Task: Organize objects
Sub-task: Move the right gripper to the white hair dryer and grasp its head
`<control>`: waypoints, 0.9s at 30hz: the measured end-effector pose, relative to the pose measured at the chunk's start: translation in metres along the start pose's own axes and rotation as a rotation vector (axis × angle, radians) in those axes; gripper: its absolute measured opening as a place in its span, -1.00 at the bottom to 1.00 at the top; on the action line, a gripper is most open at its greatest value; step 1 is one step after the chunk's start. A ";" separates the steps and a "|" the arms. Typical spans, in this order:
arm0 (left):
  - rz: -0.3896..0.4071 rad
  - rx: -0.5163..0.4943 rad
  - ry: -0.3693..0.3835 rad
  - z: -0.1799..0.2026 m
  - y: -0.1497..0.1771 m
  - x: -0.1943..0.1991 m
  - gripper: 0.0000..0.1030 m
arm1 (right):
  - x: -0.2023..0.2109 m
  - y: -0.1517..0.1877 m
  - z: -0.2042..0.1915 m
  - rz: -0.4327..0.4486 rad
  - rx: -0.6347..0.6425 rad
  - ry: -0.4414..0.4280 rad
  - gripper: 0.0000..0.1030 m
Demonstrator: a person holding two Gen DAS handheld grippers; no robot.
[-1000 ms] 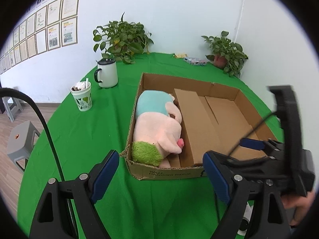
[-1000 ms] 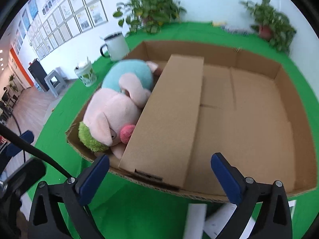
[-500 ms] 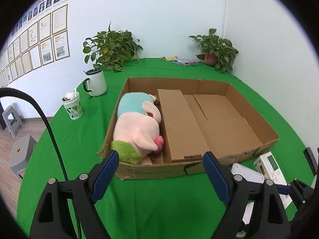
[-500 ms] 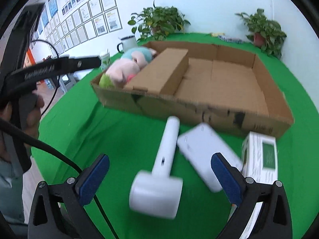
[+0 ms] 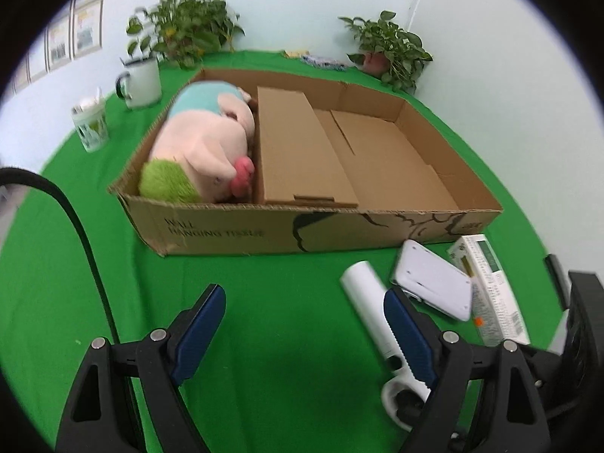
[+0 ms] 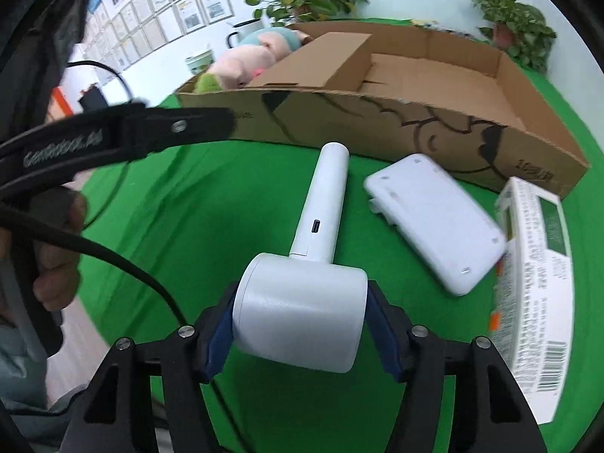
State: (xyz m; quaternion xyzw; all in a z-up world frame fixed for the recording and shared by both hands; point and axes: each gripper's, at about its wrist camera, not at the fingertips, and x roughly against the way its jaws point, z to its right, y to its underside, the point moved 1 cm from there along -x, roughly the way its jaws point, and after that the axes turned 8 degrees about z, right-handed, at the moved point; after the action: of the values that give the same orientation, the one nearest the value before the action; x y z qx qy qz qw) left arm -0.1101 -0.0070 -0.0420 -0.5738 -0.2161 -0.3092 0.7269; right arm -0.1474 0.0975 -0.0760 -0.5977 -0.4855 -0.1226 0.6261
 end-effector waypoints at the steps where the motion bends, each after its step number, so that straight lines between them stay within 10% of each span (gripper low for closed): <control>1: -0.024 0.024 0.033 -0.002 0.000 -0.004 0.67 | 0.003 0.002 -0.004 0.008 0.003 -0.010 0.30; 3: -0.075 0.084 0.109 -0.005 0.002 -0.014 0.67 | 0.008 0.004 -0.009 0.029 0.007 -0.017 0.90; 10: -0.256 0.265 0.310 -0.004 0.023 -0.058 0.64 | 0.011 0.007 -0.009 0.036 -0.005 -0.027 0.95; 27: -0.312 0.308 0.419 0.028 0.040 -0.075 0.22 | 0.016 0.018 -0.021 0.029 0.015 0.053 0.16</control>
State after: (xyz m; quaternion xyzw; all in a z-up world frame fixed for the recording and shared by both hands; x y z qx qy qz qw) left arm -0.1348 0.0412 -0.1132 -0.3402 -0.1913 -0.4924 0.7780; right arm -0.1162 0.0905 -0.0708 -0.5965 -0.4610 -0.1253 0.6450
